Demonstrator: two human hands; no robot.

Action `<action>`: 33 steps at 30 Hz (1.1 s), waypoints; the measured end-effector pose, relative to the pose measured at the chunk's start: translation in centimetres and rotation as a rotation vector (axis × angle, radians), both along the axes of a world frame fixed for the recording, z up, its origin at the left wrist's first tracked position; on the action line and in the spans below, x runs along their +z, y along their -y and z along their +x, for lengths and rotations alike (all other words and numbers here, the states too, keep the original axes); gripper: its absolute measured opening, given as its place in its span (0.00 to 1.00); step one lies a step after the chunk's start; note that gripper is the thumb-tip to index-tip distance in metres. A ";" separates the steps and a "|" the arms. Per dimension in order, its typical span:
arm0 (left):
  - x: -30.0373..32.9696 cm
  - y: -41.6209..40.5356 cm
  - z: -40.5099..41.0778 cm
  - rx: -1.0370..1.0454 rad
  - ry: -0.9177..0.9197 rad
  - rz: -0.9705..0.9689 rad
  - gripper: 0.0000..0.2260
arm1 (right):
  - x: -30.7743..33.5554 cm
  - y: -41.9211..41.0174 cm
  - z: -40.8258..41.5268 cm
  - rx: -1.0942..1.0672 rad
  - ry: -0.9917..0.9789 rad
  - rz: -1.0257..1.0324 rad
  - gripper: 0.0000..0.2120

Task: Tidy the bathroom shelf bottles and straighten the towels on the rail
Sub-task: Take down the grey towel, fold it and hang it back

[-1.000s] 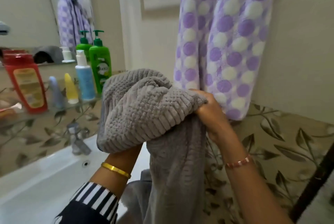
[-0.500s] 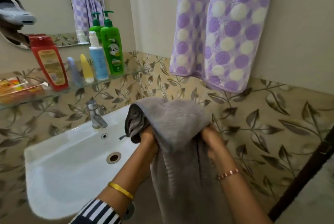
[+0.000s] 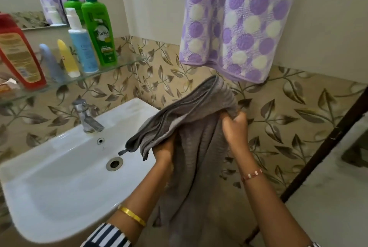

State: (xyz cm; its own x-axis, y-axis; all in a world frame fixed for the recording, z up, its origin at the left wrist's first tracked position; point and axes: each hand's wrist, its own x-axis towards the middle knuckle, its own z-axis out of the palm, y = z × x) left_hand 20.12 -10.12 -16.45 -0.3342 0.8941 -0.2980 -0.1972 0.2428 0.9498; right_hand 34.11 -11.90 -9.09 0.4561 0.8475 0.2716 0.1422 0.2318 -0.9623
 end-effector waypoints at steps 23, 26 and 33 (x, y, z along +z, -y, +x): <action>3.1 -0.1 -0.2 -0.858 -0.435 0.444 0.25 | 0.2 0.4 2.1 0.573 0.151 -0.136 0.07; 3.3 -0.5 -0.2 -0.855 -0.319 0.437 0.13 | 1.0 0.7 3.5 0.531 0.111 -0.085 0.09; 4.7 -0.8 0.8 -0.654 -0.529 0.664 0.05 | 0.6 1.0 4.9 0.493 0.202 -0.107 0.14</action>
State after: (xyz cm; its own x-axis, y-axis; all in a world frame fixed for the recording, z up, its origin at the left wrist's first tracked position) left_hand 20.91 -9.32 -11.73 0.3240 0.8764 0.3563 0.2592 -0.4444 0.8575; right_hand 38.99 -12.94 -8.45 -0.0545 0.9754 0.2135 0.2261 0.2203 -0.9489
